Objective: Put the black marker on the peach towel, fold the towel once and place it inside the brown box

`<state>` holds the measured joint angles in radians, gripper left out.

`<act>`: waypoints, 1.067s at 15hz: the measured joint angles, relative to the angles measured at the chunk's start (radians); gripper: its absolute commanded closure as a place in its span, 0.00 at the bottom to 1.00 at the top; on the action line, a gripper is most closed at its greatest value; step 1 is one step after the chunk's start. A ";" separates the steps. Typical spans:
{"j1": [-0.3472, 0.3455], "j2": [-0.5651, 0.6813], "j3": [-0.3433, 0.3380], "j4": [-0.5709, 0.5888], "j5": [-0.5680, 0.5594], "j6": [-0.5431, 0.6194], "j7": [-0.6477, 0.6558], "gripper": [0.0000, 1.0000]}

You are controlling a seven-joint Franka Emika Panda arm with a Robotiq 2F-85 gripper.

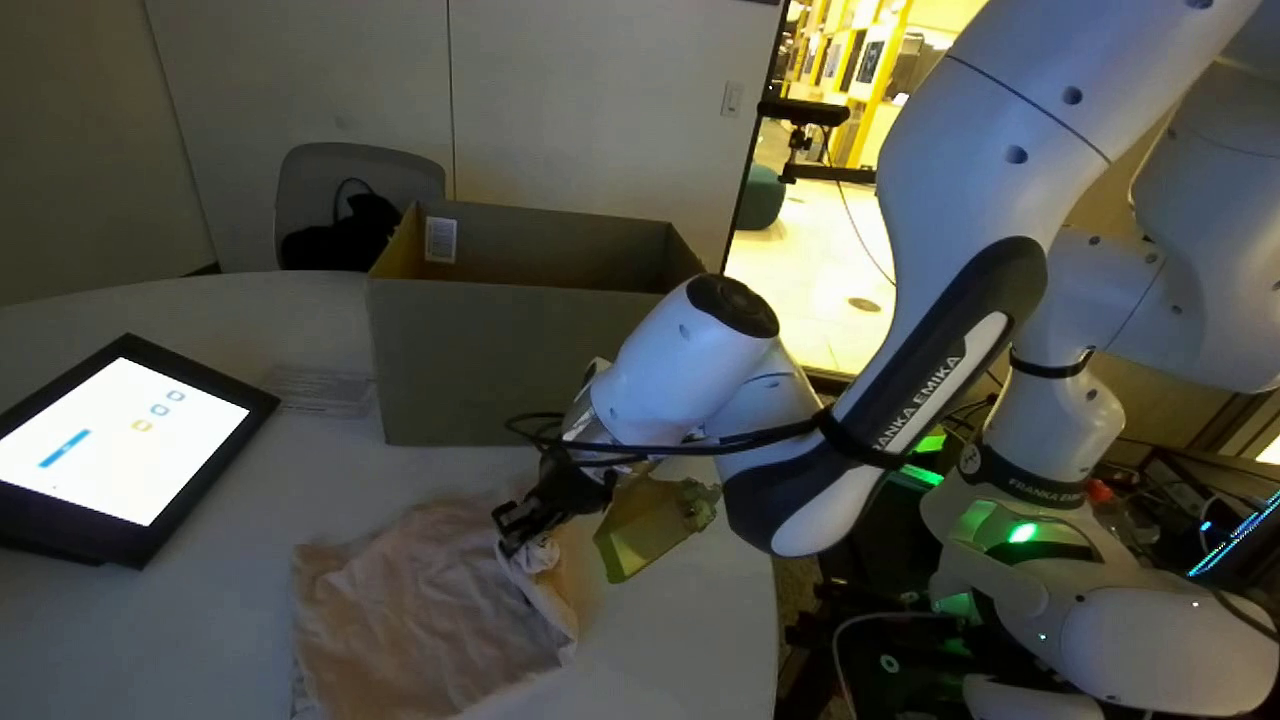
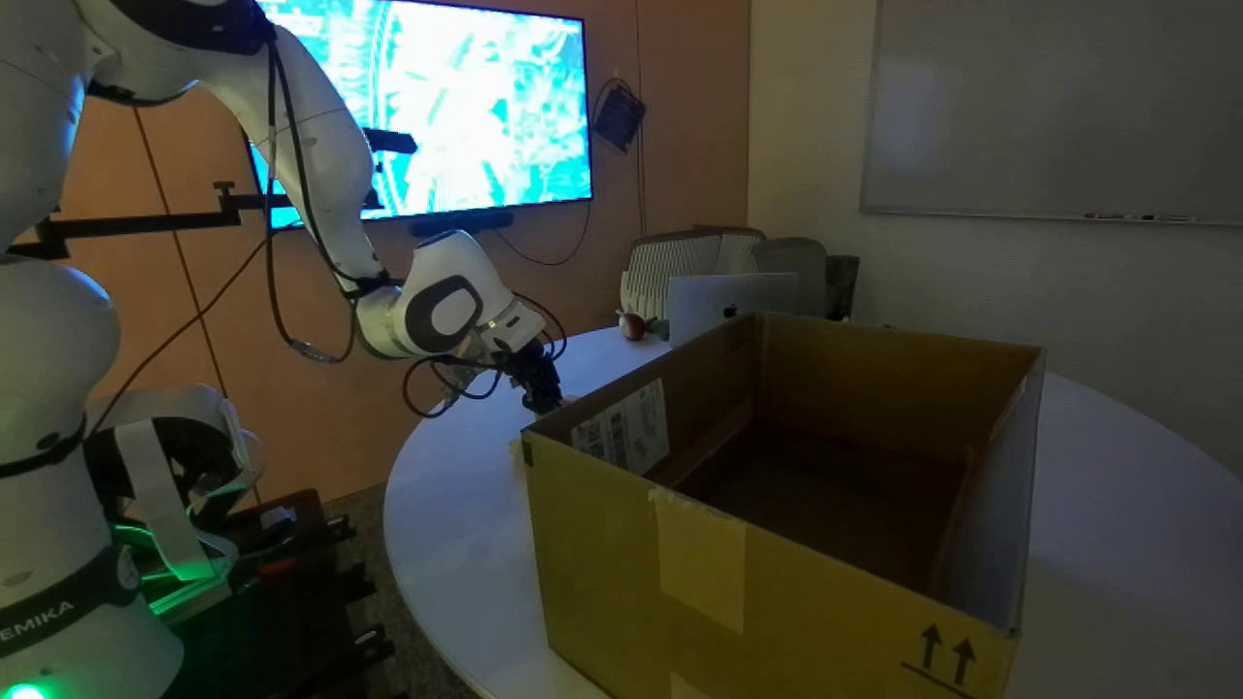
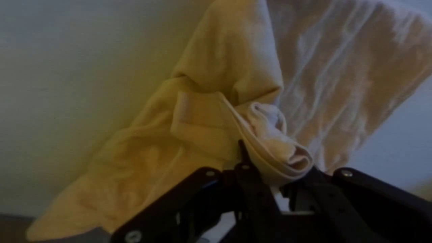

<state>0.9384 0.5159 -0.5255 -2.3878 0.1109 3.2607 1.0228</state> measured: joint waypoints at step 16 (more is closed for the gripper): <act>-0.116 0.392 0.258 0.687 -0.009 -0.278 -0.305 0.46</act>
<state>0.8225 0.9083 -0.2674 -1.7012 0.1017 2.9826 0.7179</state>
